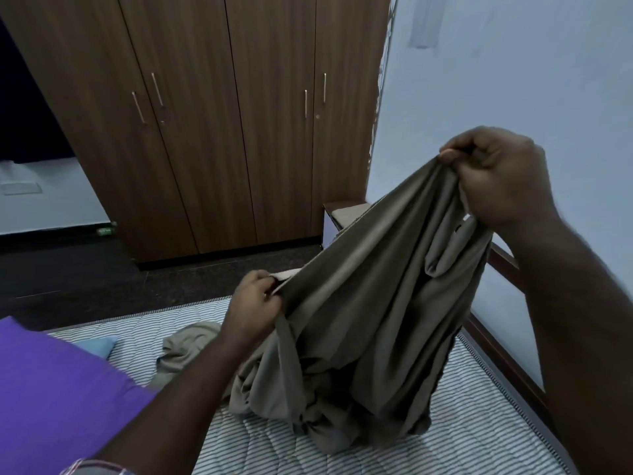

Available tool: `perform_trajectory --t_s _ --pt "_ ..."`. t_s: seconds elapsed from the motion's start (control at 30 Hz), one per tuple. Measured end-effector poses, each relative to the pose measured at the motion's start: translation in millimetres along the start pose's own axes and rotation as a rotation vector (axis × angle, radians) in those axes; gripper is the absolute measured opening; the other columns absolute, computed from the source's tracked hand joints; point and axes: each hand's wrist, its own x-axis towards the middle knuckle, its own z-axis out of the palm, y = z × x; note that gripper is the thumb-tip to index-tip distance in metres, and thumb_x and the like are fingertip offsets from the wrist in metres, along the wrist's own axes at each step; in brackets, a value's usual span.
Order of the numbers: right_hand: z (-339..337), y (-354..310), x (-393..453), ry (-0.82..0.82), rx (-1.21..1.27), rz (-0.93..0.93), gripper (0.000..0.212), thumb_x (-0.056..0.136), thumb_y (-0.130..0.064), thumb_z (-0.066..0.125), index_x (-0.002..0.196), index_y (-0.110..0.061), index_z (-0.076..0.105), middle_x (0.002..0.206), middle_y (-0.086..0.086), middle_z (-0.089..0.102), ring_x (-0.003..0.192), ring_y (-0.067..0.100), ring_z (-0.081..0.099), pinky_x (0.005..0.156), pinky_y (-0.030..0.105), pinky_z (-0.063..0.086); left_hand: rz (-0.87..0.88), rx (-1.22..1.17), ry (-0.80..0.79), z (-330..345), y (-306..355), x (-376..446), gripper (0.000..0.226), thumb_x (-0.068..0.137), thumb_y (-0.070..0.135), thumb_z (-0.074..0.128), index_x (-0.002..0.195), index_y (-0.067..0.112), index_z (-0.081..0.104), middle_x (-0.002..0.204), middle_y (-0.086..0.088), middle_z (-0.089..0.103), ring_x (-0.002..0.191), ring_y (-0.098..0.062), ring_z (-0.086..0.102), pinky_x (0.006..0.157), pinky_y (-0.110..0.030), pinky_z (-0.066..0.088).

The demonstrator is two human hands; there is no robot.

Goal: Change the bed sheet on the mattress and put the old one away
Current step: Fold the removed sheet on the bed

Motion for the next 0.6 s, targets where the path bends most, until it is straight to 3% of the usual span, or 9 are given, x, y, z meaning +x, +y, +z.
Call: perform_trajectory --t_s 0.13,0.23,0.3,0.4,0.5,0.6 --pt "2.0 -1.8 -6.6 -0.006 0.100 0.046 0.009 0.091 -0.019 0.068 0.096 -0.021 0.075 0.088 -0.014 0.069 0.091 -0.001 0.065 0.087 0.014 0.049 0.049 0.016 -0.030 1.9 4.7 8.8 0.057 0.071 0.023 0.048 0.121 0.007 0.069 0.133 -0.005 0.059 0.124 -0.022 0.053 0.101 -0.029 0.038" --pt "3.9 -5.9 -7.8 -0.012 0.160 0.065 0.008 0.091 -0.019 0.069 0.095 -0.025 0.074 0.089 -0.020 0.069 0.091 -0.003 0.066 0.087 0.013 0.049 -0.018 -0.022 -0.135 12.6 9.0 6.0 0.074 0.070 0.037 0.052 0.139 0.012 0.057 0.147 -0.003 0.049 0.133 -0.025 0.046 0.112 -0.038 0.037" --pt "6.5 -6.7 -11.6 -0.029 0.180 0.071 0.007 0.091 -0.019 0.069 0.094 -0.023 0.075 0.090 -0.017 0.071 0.094 0.002 0.068 0.090 0.022 0.052 -0.151 -0.155 -0.124 17.5 6.9 3.1 0.082 0.066 0.042 0.058 0.142 0.012 0.053 0.144 -0.002 0.048 0.130 -0.021 0.048 0.109 -0.040 0.042" --pt "10.2 -5.8 -19.9 -0.057 0.208 0.096 0.008 0.090 -0.019 0.070 0.095 -0.020 0.076 0.093 -0.010 0.074 0.095 0.008 0.069 0.093 0.039 0.055 -0.269 -0.298 -0.061 24.7 1.2 -5.0 0.071 0.064 0.042 0.069 0.130 0.018 0.059 0.130 0.002 0.057 0.110 -0.016 0.061 0.096 -0.037 0.051" --pt "11.8 -7.0 -24.1 -0.072 0.215 0.122 0.008 0.090 -0.020 0.070 0.095 -0.020 0.076 0.093 -0.010 0.074 0.095 0.007 0.069 0.093 0.041 0.055 -0.253 -0.439 -0.116 35.7 2.0 -17.5 0.042 0.080 0.037 0.082 0.116 0.028 0.060 0.115 0.013 0.063 0.088 -0.002 0.064 0.077 -0.022 0.051" --pt "11.9 -11.0 -25.9 -0.083 0.201 0.124 0.009 0.090 -0.019 0.069 0.096 -0.018 0.076 0.093 -0.010 0.074 0.094 0.007 0.069 0.091 0.039 0.055 -0.310 -0.583 0.014 42.3 4.4 -28.0 0.021 0.088 0.031 0.076 0.099 0.023 0.061 0.095 0.004 0.067 0.075 -0.010 0.062 0.064 -0.021 0.047"
